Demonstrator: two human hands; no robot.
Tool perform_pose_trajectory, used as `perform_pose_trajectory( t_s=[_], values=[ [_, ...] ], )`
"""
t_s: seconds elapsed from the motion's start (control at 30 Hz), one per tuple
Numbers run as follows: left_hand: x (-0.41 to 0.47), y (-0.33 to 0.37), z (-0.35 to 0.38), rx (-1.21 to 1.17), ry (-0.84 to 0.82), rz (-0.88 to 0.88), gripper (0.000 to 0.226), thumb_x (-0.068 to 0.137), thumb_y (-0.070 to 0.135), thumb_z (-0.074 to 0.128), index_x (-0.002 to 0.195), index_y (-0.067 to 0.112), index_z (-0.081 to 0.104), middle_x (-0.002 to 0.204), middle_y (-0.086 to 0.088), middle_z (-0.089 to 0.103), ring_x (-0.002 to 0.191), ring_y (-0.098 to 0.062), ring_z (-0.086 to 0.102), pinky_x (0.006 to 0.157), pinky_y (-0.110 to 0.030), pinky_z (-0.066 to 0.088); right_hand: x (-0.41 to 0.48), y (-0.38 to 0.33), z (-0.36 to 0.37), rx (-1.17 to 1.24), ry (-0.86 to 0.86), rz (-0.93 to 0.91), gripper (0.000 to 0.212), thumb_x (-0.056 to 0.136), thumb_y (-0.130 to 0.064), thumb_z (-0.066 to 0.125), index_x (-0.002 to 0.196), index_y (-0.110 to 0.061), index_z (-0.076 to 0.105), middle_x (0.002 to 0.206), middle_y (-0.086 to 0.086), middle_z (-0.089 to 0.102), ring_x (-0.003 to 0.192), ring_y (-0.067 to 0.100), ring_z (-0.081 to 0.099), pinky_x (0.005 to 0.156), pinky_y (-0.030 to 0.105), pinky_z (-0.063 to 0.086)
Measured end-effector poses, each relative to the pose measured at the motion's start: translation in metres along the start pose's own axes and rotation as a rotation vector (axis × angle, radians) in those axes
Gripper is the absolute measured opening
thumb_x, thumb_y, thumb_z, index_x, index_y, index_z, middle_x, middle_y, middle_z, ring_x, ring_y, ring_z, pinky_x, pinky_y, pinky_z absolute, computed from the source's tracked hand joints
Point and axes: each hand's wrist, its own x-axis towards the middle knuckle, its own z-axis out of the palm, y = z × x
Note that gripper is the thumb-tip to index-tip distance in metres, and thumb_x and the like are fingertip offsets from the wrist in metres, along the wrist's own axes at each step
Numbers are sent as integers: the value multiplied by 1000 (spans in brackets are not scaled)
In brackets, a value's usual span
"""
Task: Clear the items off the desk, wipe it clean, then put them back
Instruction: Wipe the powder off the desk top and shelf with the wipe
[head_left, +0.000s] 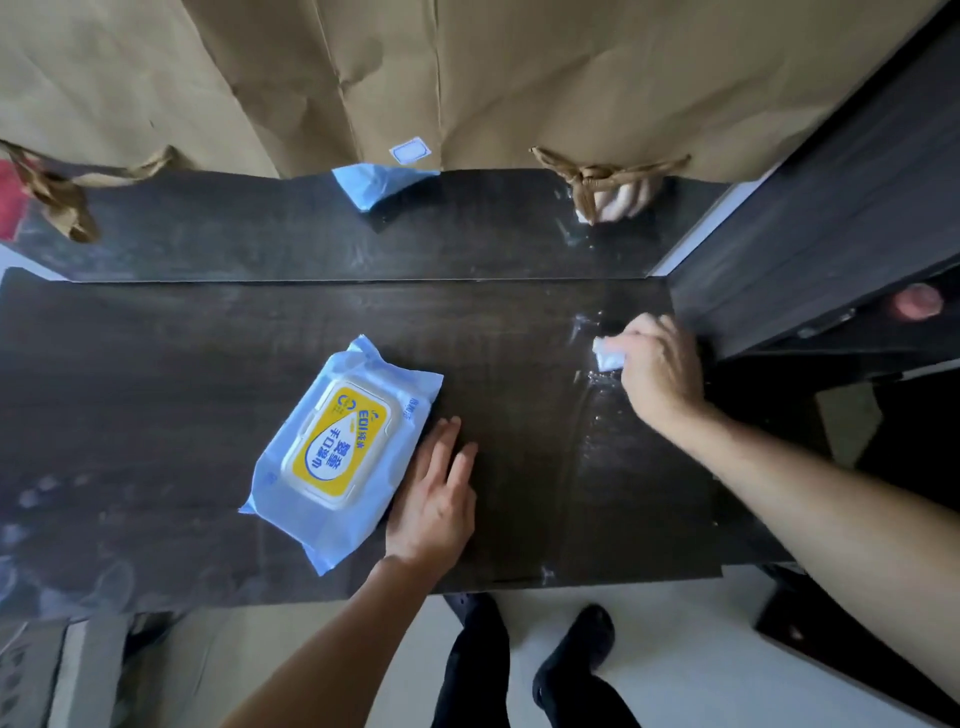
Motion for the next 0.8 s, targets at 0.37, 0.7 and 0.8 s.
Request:
perform_pose_trajectory(
  t_s=[0.37,0.7,0.8],
  values=[
    [-1,1,1,-13,-14,-7,47,76,10,35,115,1,59,138,-22,47,132,-33,36,105,-46,39,65,-16,-4,125,33,138,28,80,-1,51,98,-11,71,101,15,59,87,36,56,71,40,47],
    [1,4,-3,-12,-32,-5,47,76,12,36,114,2,62,138,-21,48,131,-32,35,100,-49,45,-71,-33,-4,220,-232,-213,38,81,-8,38,89,-17,74,86,4,58,77,23,54,66,26,44],
    [1,3,-3,-20,-44,2,47,75,11,36,113,1,61,137,-22,49,130,-32,36,97,-49,47,-88,-30,-16,278,-335,-309,36,75,3,47,85,-17,75,82,1,59,74,20,55,65,26,44]
  ],
)
